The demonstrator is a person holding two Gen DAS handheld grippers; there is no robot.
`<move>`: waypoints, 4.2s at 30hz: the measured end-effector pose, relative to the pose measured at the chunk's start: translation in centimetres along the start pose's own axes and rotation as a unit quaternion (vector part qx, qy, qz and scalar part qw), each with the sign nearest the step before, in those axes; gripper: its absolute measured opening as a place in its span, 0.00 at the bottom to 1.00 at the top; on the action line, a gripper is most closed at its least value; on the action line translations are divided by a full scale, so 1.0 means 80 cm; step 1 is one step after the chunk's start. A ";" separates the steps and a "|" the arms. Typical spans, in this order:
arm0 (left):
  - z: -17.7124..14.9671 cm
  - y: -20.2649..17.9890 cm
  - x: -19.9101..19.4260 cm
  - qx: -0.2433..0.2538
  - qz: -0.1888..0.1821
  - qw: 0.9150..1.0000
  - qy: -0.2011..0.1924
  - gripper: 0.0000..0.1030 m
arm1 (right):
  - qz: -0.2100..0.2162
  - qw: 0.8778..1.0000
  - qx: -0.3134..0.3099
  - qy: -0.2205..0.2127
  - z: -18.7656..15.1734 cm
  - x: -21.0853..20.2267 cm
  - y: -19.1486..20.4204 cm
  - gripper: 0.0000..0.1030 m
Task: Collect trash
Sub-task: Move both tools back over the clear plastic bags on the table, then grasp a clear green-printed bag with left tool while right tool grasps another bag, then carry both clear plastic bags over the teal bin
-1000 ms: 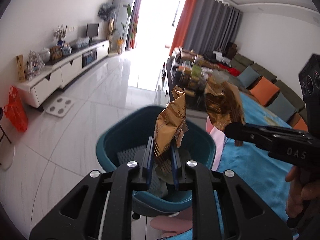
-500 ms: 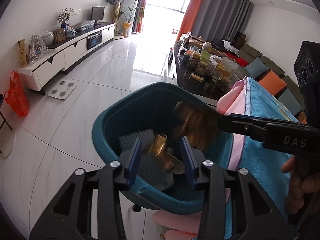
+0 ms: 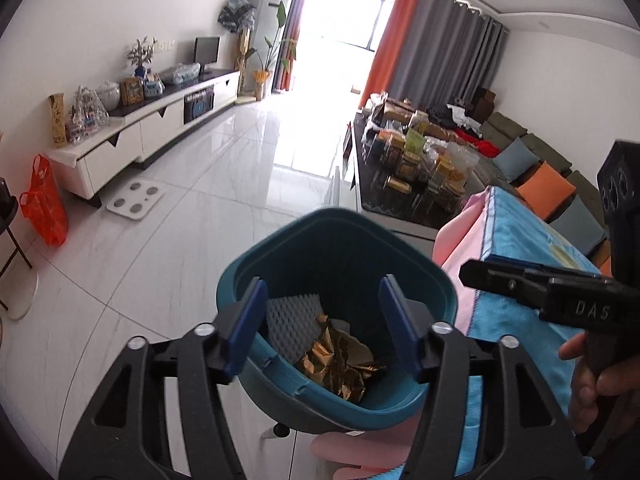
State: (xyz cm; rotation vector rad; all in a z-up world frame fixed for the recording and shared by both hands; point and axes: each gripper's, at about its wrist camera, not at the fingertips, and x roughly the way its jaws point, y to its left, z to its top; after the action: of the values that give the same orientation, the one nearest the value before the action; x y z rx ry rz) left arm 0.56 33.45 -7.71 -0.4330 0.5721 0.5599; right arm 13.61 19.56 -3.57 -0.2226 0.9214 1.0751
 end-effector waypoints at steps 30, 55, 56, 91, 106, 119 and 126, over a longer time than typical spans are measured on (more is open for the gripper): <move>-0.007 -0.207 -0.177 0.132 -0.141 0.968 -0.162 0.95 | -0.197 0.943 0.046 -0.264 -0.188 -0.290 -0.063 0.93; -0.097 -0.357 -0.166 0.249 -0.297 0.917 -0.091 0.95 | -0.332 0.891 0.163 -0.264 -0.301 -0.368 -0.132 0.93; -0.096 -0.362 -0.161 0.251 -0.299 0.917 -0.089 0.95 | -0.333 0.891 0.168 -0.260 -0.299 -0.368 -0.140 0.93; -0.098 -0.558 0.090 0.272 -0.346 0.876 0.197 0.72 | -0.215 0.949 0.219 -0.076 -0.211 -0.279 -0.354 0.27; -0.111 -0.553 0.101 0.258 -0.342 0.881 0.199 0.41 | -0.207 0.949 0.215 -0.100 -0.212 -0.292 -0.342 0.06; -0.056 -0.470 0.021 0.224 -0.336 0.909 0.099 0.40 | -0.193 0.948 0.195 -0.158 -0.198 -0.329 -0.288 0.06; -0.036 -0.398 -0.030 0.213 -0.312 0.924 0.052 0.40 | -0.172 0.955 0.167 -0.174 -0.184 -0.325 -0.233 0.06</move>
State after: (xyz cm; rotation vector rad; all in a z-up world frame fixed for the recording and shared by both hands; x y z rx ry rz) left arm 16.91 6.68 -1.28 -0.2086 0.5988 -0.2043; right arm 17.06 -15.10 1.51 0.0865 0.6978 0.5970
